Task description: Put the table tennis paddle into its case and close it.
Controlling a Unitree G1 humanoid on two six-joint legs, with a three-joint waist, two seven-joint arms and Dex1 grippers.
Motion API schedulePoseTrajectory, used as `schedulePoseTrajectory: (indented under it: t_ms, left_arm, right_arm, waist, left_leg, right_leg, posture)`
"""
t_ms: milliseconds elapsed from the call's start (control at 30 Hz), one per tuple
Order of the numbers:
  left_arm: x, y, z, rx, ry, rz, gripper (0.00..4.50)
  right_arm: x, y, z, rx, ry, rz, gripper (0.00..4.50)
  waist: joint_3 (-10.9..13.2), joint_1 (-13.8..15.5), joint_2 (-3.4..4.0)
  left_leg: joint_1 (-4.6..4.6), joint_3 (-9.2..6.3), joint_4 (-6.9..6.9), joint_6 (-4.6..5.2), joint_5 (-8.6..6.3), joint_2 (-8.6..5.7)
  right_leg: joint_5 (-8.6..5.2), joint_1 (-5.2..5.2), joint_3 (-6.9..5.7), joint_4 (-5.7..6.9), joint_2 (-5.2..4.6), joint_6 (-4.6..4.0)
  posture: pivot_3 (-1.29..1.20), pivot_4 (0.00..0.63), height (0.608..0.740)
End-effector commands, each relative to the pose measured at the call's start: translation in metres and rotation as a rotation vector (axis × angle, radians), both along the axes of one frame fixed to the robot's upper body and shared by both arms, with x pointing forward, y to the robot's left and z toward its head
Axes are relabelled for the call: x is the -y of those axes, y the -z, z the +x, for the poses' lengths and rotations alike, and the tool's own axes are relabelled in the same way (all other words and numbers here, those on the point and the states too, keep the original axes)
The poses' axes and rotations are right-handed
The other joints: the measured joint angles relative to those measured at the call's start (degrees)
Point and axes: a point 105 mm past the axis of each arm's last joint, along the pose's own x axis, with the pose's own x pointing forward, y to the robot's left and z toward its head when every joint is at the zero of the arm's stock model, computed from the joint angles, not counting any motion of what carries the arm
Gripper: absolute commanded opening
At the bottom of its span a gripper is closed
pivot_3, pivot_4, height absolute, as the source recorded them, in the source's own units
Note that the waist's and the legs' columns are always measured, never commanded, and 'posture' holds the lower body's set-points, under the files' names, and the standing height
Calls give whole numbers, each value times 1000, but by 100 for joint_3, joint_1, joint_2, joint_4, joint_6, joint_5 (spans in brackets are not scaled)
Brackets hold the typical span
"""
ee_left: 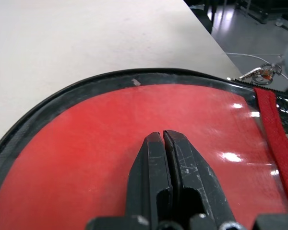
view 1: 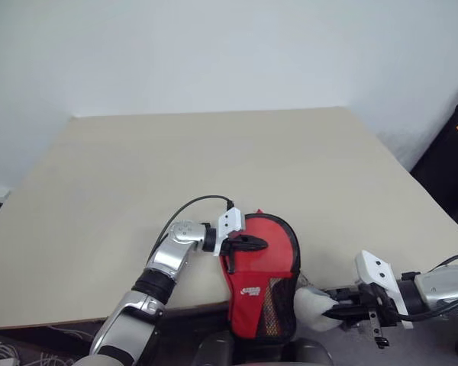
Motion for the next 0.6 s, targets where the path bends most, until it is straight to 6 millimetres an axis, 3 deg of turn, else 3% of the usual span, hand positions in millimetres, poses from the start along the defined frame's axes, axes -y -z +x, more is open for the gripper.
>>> schedulePoseTrajectory:
  t_ms: [33,367,600]
  left_arm:
    - [-8,21,-8,-70,7,79,0]
    - [-5,20,-3,-64,12,82,0]
    - [-6,18,-3,-63,18,83,0]
  right_arm:
    - [6,0,11,49,7,-37,5]
    - [-6,-2,-35,5,-240,-28,5]
    - [-7,12,-37,269,-452,-89,5]
  waist:
    - [1,-2,-2]
    - [6,46,-7]
    - [-1,37,5]
  left_leg:
    - [0,0,0,0,0,0]
    - [0,-7,2,-1,-4,-1]
    - [2,-39,3,3,-6,2]
  right_leg:
    - [0,0,0,0,0,0]
    - [-4,4,-6,-1,-2,5]
    - [-4,41,-18,-42,4,6]
  posture:
    - [0,0,715]
    - [0,0,715]
    - [0,0,715]
